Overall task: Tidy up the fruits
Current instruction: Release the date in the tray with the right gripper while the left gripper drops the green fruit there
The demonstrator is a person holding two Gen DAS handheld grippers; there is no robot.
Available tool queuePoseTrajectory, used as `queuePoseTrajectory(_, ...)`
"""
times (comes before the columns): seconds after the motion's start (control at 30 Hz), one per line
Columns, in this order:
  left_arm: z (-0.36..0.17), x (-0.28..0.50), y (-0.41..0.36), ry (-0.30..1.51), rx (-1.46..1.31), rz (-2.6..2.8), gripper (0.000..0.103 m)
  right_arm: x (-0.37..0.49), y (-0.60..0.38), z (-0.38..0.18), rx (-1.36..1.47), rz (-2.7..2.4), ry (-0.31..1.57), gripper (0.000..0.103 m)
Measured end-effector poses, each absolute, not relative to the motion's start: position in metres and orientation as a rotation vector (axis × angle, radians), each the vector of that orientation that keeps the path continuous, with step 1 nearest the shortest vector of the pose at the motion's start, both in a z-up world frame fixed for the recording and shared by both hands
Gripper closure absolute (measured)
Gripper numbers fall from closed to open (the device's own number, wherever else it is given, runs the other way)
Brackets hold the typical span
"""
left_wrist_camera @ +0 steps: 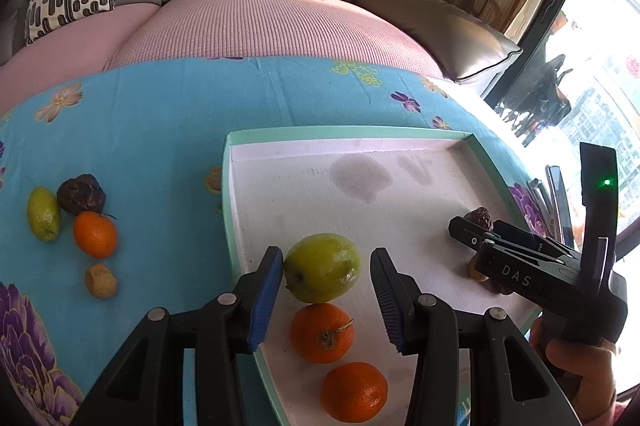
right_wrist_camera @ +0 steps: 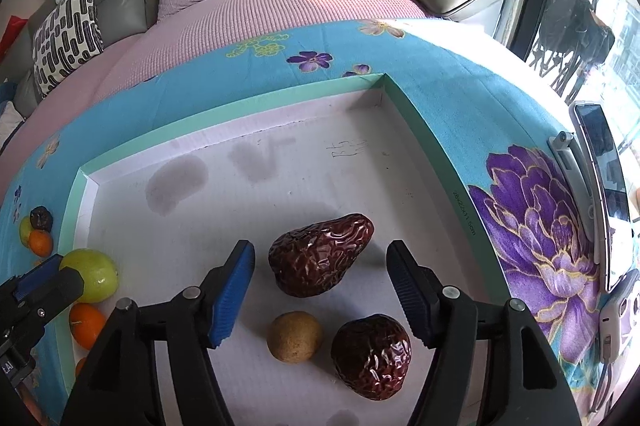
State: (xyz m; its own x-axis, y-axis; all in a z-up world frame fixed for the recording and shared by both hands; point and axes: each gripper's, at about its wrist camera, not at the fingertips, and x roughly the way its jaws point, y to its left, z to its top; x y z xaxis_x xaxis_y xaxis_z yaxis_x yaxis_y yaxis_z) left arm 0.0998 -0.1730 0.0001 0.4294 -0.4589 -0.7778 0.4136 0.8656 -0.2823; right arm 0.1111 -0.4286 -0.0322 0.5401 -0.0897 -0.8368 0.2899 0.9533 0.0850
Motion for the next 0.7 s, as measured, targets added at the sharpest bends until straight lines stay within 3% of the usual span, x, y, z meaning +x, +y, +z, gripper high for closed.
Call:
queuePoseTrajectory(0.07,0.010,0.098,-0.169,0.968,-0.054,-0.543,0.052,0.109,-0.429,-0.029,0.226,-0.232,0.958,0.018)
queuePoseTrajectory(0.13,0.017,0.096,-0.164,0.954,-0.061,-0.524,0.043,0.107,-0.429,-0.027,0.238,-0.224,0.943,0.018)
queuePoseTrajectory(0.27,0.022,0.100,-0.148,0.953,-0.066,-0.456,0.038,0.104,-0.426,-0.020,0.235,-0.226,0.908,0.017)
queuePoseTrajectory(0.43,0.015,0.110,-0.127,0.972,-0.077,-0.344,0.008,0.101,-0.420,-0.012,0.228,-0.231,0.863,0.007)
queuePoseTrajectory(0.7,0.001,0.118,-0.112,0.990,-0.025,-0.208,0.000,0.101,-0.412,-0.011,0.203,-0.209,0.839,0.007)
